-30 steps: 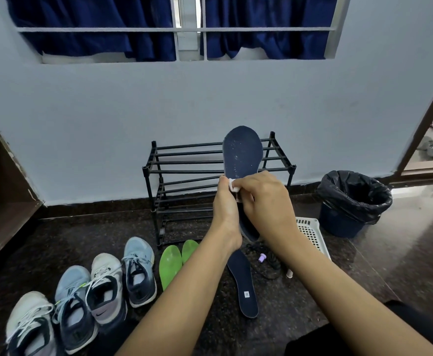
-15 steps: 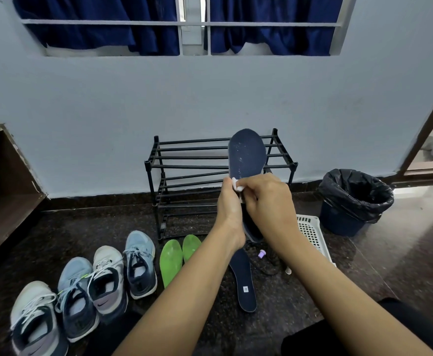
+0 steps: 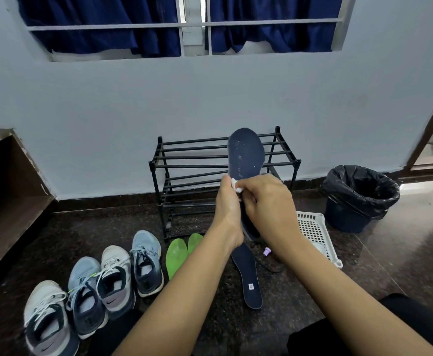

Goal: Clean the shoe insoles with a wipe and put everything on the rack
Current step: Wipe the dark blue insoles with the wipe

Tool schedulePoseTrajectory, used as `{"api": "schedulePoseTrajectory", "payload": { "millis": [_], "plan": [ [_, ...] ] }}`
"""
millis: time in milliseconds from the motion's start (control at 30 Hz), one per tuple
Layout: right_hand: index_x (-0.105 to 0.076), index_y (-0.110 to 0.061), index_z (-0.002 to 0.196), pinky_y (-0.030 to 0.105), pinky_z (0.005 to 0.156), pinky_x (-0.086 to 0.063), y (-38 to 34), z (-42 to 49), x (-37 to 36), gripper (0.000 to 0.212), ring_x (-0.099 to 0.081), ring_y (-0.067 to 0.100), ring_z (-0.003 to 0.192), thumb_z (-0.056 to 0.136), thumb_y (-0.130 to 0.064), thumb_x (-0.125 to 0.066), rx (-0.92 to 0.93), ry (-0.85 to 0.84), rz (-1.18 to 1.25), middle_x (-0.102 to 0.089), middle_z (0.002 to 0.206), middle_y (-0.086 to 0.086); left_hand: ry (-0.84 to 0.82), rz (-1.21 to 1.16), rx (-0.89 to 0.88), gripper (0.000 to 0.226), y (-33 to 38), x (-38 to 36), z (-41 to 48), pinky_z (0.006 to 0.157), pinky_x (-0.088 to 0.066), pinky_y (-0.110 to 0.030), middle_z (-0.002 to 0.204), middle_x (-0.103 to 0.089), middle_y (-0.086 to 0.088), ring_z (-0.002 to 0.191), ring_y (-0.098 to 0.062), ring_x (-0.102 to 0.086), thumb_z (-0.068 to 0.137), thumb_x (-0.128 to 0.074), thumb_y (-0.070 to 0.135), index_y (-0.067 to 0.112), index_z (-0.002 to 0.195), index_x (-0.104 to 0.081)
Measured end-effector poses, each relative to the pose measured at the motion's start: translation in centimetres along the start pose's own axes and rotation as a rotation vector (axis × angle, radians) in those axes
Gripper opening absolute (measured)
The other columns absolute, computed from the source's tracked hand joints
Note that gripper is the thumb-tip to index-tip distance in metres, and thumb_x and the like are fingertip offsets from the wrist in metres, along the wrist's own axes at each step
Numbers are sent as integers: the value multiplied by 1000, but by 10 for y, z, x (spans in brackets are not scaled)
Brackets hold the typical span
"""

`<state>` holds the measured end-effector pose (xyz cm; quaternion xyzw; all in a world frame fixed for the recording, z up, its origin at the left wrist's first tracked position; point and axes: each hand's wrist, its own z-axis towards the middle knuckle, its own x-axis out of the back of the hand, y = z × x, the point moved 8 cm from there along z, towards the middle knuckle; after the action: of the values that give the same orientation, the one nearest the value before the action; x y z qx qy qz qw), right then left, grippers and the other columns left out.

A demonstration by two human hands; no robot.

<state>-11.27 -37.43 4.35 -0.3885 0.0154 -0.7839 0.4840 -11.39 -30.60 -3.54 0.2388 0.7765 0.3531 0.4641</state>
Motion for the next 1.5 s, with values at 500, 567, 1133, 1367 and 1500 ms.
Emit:
{"api": "schedulePoseTrajectory", "payload": {
  "millis": [500, 567, 1133, 1367, 1500],
  "plan": [
    [-73, -15, 73, 37, 59, -51, -4, -4, -9, 23, -60, 28, 64, 70, -3, -54, 18, -75, -26, -67, 66, 5, 21, -13, -3, 55, -5, 11, 8, 72, -50, -32, 80, -73, -5, 80, -23, -67, 100, -32, 43, 17, 76, -74],
    [-73, -16, 74, 39, 60, -51, 4, 0, -5, 22, -59, 28, 65, 70, -5, -54, -4, -53, -40, -66, 66, 4, -13, -6, 28, 58, -12, 8, 9, 70, -49, -33, 74, -72, -4, 77, -22, -66, 99, -35, 43, 20, 63, -73],
    [-73, -15, 75, 35, 59, -51, 5, 7, -10, 19, -59, 26, 65, 69, -4, -58, 14, -9, -65, -67, 65, 4, -66, -7, 35, 46, -7, 5, 12, 77, -51, -34, 86, -72, -7, 87, -24, -66, 99, -37, 46, 15, 90, -70],
    [-73, -13, 77, 38, 59, -52, -7, -8, -17, 20, -60, 29, 65, 72, -7, -54, 17, -9, -19, -67, 68, 6, -21, 30, 13, 51, 0, 18, 11, 84, -52, -32, 105, -73, -8, 97, -25, -67, 101, -31, 44, 13, 105, -72],
    [-72, -14, 73, 36, 56, -50, -10, -8, -19, 21, -59, 26, 63, 70, -5, -54, 33, -40, -2, -65, 66, 3, 2, 44, 16, 55, 2, 21, 12, 83, -52, -32, 111, -72, -9, 101, -25, -67, 101, -30, 46, 11, 112, -71]
  ]
}}
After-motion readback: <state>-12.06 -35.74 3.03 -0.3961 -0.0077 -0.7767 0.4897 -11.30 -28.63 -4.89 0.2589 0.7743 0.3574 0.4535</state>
